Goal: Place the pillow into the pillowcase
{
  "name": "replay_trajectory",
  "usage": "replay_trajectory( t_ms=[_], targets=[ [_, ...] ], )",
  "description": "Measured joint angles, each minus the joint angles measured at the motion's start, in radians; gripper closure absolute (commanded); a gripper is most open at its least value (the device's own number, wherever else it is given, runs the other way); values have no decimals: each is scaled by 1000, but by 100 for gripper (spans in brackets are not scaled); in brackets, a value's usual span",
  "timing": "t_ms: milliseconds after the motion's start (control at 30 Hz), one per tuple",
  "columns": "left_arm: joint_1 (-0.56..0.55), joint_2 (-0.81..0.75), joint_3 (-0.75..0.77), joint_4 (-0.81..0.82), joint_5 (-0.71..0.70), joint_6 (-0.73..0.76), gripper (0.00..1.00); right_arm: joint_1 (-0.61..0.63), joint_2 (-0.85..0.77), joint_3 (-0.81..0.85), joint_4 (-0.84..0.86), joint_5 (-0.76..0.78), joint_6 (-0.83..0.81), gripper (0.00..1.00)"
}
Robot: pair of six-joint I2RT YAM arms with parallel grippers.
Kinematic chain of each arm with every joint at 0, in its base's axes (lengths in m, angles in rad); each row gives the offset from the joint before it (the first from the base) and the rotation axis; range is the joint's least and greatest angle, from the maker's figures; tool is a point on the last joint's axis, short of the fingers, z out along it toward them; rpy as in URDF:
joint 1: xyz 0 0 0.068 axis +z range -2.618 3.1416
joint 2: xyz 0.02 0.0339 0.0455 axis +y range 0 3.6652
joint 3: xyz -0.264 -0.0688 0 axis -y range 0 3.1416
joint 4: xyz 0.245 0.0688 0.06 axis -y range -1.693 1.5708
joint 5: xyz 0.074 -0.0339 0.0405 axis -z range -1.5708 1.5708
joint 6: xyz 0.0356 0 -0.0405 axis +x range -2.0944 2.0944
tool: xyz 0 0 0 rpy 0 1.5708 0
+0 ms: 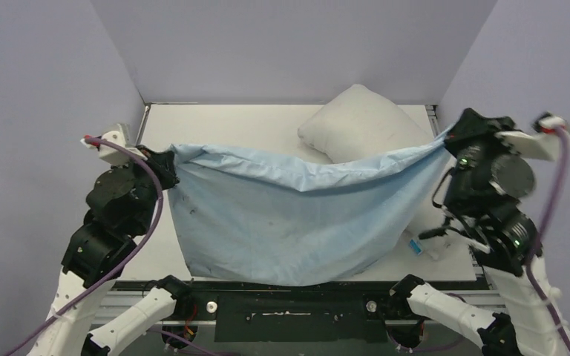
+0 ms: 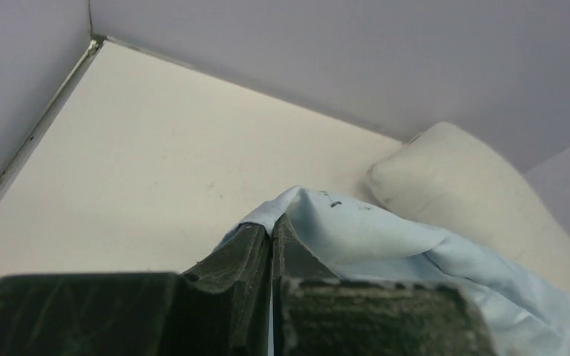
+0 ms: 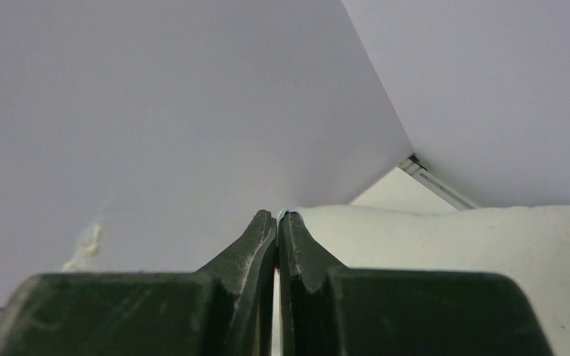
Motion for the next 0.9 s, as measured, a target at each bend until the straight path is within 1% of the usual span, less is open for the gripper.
replay_trajectory(
  t_ms=[100,167,267,333,367,433,533,600,700,767,900],
  targets=[
    [0,17,-79,-32,0,2,100,1,167,43,-119,-26,-2,100],
    [0,34,-99,-51,-5,12,100,1,267,58,-177,-53,-3,100],
    [0,56,-100,-54,-39,48,100,-13,379,58,-209,-103,-28,100],
    [0,61,-93,-54,-92,82,100,-58,417,63,-198,-149,-57,100],
    [0,62,-81,-52,-122,103,100,-93,432,85,-203,-173,-64,100],
    [0,60,-50,-35,-170,135,100,-169,478,187,-209,-216,-73,100],
    [0,39,6,13,-212,180,100,-226,521,336,-175,-242,-83,100],
    [0,19,34,34,-206,190,100,-226,511,377,-135,-261,-89,100],
    [0,-31,50,59,-142,195,100,-223,454,359,-82,-280,-96,100],
    [0,-67,58,65,-92,193,100,-224,384,296,-29,-269,-93,100],
    [-1,-126,84,73,32,167,100,-224,188,127,92,-228,-90,100]
  ],
)
